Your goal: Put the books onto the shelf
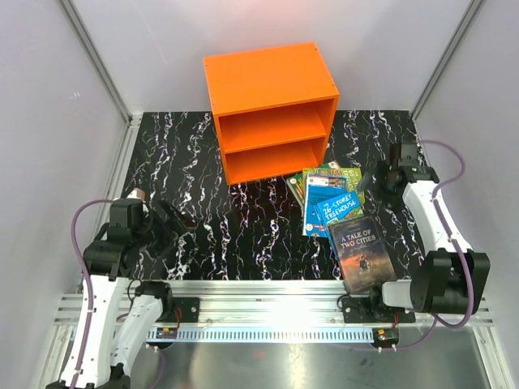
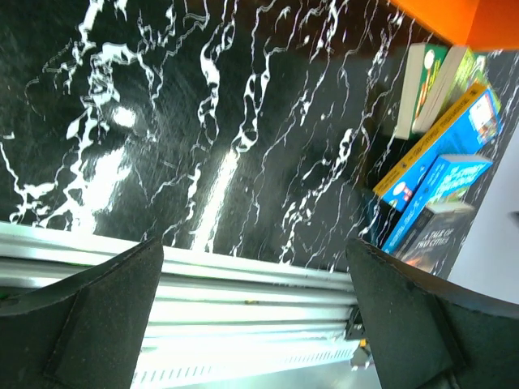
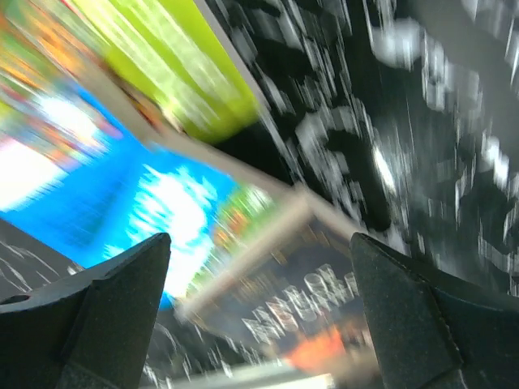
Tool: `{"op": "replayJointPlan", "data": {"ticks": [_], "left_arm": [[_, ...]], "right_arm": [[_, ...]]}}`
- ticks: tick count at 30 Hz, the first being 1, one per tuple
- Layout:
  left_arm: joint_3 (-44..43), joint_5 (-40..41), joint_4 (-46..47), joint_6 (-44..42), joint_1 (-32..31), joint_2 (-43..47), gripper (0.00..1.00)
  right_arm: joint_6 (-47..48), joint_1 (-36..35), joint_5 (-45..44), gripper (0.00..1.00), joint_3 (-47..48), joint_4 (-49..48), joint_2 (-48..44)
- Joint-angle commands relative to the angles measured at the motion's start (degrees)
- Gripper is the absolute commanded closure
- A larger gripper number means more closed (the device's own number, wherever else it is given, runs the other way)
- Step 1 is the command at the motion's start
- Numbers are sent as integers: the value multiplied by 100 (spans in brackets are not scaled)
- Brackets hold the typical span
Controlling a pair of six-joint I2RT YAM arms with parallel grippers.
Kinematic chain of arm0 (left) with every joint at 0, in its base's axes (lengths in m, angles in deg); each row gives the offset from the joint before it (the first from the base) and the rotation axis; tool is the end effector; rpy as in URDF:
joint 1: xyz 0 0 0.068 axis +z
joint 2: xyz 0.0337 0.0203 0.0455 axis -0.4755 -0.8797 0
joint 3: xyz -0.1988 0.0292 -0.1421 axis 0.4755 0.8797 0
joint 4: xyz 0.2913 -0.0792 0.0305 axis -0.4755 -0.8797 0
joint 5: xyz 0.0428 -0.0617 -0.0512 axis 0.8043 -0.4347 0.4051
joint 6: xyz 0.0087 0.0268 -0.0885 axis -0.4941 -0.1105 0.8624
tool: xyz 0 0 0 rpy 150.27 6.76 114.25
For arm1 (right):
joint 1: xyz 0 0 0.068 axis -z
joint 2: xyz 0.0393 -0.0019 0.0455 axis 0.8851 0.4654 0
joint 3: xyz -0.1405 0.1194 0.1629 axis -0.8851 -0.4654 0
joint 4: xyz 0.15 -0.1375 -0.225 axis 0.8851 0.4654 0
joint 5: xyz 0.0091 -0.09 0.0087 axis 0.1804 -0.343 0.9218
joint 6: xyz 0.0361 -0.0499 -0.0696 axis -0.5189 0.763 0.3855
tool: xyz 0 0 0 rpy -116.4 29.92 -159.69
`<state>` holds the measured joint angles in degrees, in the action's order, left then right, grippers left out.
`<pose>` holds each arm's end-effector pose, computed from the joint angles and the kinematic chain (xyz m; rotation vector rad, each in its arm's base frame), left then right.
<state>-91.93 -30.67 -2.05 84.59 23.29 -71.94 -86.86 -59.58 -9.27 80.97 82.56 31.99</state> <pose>0.1939 -0.0338 0.2619 -0.7584 2.3717 -0.6243 0.3432 -0.0208 0.2080 0.6775 2.4636 0.0911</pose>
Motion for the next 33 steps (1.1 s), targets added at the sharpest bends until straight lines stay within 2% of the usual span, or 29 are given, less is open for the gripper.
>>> {"op": "replayJointPlan", "data": {"ticks": [1,6,14,19,21,22,23,24,25,26,27,31,33], "left_arm": [[-251,-288,-170,-190,-52,86,1],[-401,-209,-495,-357,-96,244,1],[-400,-104,-847,-428,-105,350,1],[-471,-34,-865,-410,-96,323,1],[-488,2,-900,-419,-96,314,1],[-515,45,-935,-419,-105,332,1],[-515,72,-935,-428,-96,332,1],[-515,89,-952,-436,-96,341,1],[-506,124,-961,-437,-96,384,1],[-463,142,-953,-419,-96,402,1],[-427,142,-953,-410,-96,411,1],[-304,99,-848,-340,-105,446,1],[-286,55,-777,-331,-96,420,1]], "right_arm": [[-281,101,593,0,-209,929,-177],[-413,145,654,0,-675,886,-62],[-702,145,417,0,-561,1176,657],[-914,145,662,2,-832,939,755],[-958,145,681,17,-895,869,764],[-949,145,672,29,-947,859,755],[-958,145,628,52,-965,877,729],[-967,145,541,67,-983,912,720],[-958,145,514,76,-1026,912,694],[-958,145,505,96,-1044,912,659],[-958,145,540,100,-1079,903,641],[-1010,137,890,100,-1254,807,501],[-1072,137,1382,100,-1351,614,273]]}}
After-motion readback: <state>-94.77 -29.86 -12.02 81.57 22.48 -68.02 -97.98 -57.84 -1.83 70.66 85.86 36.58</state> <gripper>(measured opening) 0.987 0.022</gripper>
